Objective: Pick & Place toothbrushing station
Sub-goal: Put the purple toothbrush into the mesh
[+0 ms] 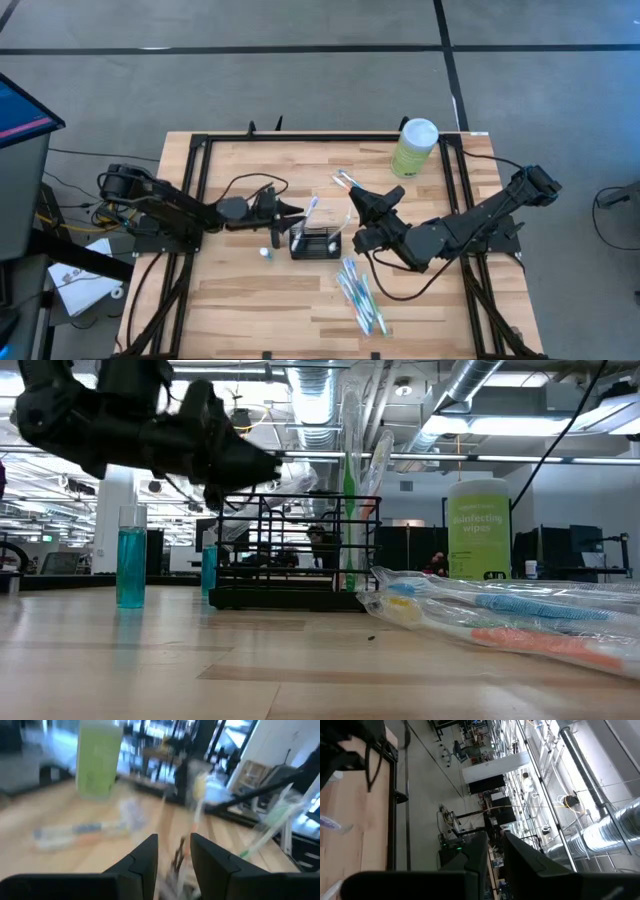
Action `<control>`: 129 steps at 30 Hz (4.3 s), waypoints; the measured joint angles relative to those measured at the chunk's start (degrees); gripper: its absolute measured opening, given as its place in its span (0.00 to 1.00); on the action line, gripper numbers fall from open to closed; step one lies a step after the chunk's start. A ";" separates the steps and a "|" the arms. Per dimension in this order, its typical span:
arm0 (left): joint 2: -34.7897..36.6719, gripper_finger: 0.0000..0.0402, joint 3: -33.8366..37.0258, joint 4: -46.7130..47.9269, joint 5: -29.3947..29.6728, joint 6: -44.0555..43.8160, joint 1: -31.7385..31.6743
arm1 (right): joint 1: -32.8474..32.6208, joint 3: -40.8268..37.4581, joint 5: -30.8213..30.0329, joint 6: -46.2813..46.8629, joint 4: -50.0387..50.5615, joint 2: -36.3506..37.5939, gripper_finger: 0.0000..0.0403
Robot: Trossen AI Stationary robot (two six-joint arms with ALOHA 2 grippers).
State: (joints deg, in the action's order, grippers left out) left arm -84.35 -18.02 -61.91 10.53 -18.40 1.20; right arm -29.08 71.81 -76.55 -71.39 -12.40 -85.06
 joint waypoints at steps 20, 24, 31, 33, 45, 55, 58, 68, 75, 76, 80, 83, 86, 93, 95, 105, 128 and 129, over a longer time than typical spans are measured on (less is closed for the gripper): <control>4.19 0.35 -6.54 16.56 -17.03 -14.95 -8.10 | -0.04 0.00 0.00 -0.11 -0.01 0.00 0.13; 4.21 0.35 -7.27 20.14 -17.04 -14.92 -8.52 | -0.04 0.00 0.02 -0.12 0.00 0.00 0.13; 4.21 0.35 -7.46 22.06 -18.22 -15.32 -9.43 | -0.04 0.00 0.02 -0.12 -0.02 0.00 0.13; 4.21 0.35 -8.19 22.03 -19.44 -15.32 -9.43 | 0.00 0.00 0.02 -0.12 0.00 0.00 0.13; 4.19 0.34 -9.46 23.87 -17.90 -13.39 -10.94 | -0.02 0.00 0.02 -0.12 0.00 0.00 0.13; 6.16 0.35 -9.68 23.97 -17.99 -12.39 -11.63 | -0.04 0.00 0.02 -0.10 0.01 0.00 0.13; 7.29 0.35 -9.59 24.51 -17.95 -12.30 -11.56 | -0.04 0.00 0.02 -0.09 0.02 0.00 0.13; 4.10 0.36 -9.46 29.03 -17.12 -15.31 -11.31 | -0.04 0.00 0.04 0.02 0.02 0.00 0.13; 4.27 0.36 -9.78 26.53 -20.42 -15.51 -11.31 | 0.00 0.00 0.04 -0.03 0.00 0.00 0.13; 4.27 0.36 -9.97 26.17 -20.61 -15.51 -11.31 | 0.00 0.00 0.04 -0.03 0.00 0.00 0.13; 3.72 0.36 -10.02 26.18 -20.66 -15.52 -11.28 | 0.00 0.00 0.04 -0.08 0.00 0.00 0.13; 2.56 0.36 -9.98 26.66 -20.66 -16.42 -11.28 | 0.00 0.00 0.07 -0.09 0.02 0.00 0.13; 0.84 0.36 -10.23 26.35 -20.66 -16.48 -11.31 | 0.00 0.00 0.16 -0.09 0.02 0.00 0.13; -0.23 0.35 -11.74 25.71 -21.03 -16.13 -11.31 | 0.00 0.00 0.20 -0.09 0.00 0.00 0.13; -0.23 0.33 -12.22 25.84 -21.02 -16.07 -11.30 | 0.00 0.00 0.20 -0.09 0.02 0.00 0.13; -0.23 0.03 -12.61 25.75 -21.55 -12.64 -11.27 | 0.00 0.00 0.20 -0.09 0.00 0.00 0.13; 6.39 0.02 -12.57 25.99 -9.74 0.36 -2.28 | -0.04 0.00 0.04 -0.05 0.02 0.00 0.13; 6.39 0.02 -12.57 25.95 -9.47 0.47 -2.28 | -0.04 0.00 0.04 -0.05 0.02 0.00 0.13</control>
State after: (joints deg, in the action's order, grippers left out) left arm -77.95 -30.59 -35.96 1.05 -17.92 -1.08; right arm -29.12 71.81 -76.51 -71.44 -12.38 -85.06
